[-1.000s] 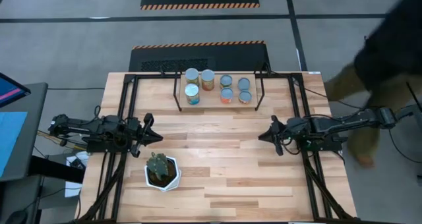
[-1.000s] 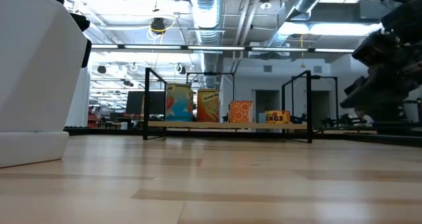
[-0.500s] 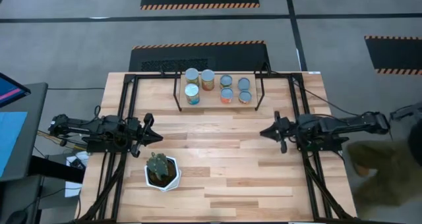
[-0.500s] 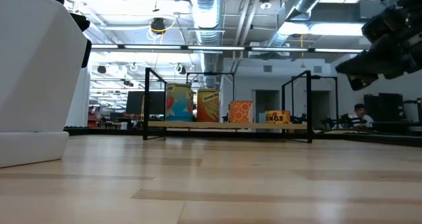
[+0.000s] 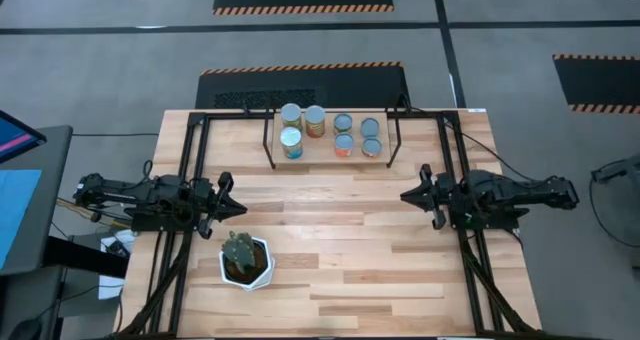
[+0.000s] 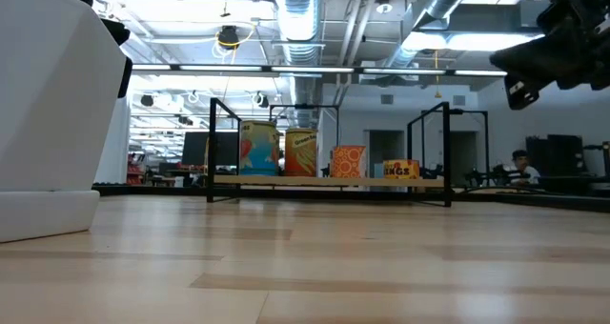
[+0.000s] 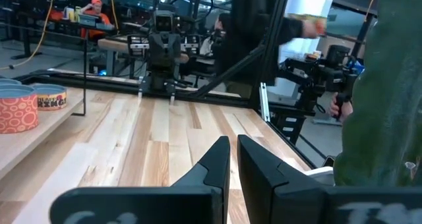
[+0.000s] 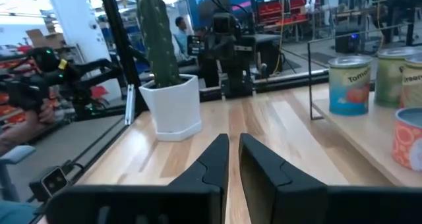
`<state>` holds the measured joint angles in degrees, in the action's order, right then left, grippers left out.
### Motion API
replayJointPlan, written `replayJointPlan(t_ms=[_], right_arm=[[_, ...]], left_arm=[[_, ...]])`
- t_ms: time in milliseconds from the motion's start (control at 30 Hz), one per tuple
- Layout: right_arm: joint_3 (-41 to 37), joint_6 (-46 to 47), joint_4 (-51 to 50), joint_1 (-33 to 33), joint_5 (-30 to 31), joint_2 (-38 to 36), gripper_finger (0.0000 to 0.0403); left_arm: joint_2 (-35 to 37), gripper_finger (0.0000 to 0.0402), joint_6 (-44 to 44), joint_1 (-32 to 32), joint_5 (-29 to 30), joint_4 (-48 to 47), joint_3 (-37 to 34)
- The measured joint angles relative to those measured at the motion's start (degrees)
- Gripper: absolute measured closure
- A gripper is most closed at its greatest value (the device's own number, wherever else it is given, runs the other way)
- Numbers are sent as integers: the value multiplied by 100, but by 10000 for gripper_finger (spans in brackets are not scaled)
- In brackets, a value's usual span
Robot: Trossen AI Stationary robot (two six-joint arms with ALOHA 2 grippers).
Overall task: Pick and place cans onto a shelf
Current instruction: Return to Home Position
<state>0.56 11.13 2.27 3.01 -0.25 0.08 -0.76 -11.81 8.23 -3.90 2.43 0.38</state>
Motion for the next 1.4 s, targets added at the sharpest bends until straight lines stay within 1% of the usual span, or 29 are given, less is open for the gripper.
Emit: replayJointPlan(t_ms=[233,333,467,633,867,1067,1400], right_arm=[[9,106,-77,1,11,2,343],[11,89,-90,1,11,2,343],[20,52,-147,1,13,2,343],[24,54,-180,1,13,20,343],[26,138,-186,1,13,34,343],[26,138,-188,1,13,35,343],[28,138,-193,1,13,34,343]], left_arm=[[54,384,-45,4,-50,228,0],[55,384,-166,4,82,265,0],[53,384,-157,6,142,-62,0],[55,384,234,90,132,-13,2],[53,384,216,256,161,-23,2],[49,384,175,264,465,-65,2],[49,384,163,262,470,-75,2]])
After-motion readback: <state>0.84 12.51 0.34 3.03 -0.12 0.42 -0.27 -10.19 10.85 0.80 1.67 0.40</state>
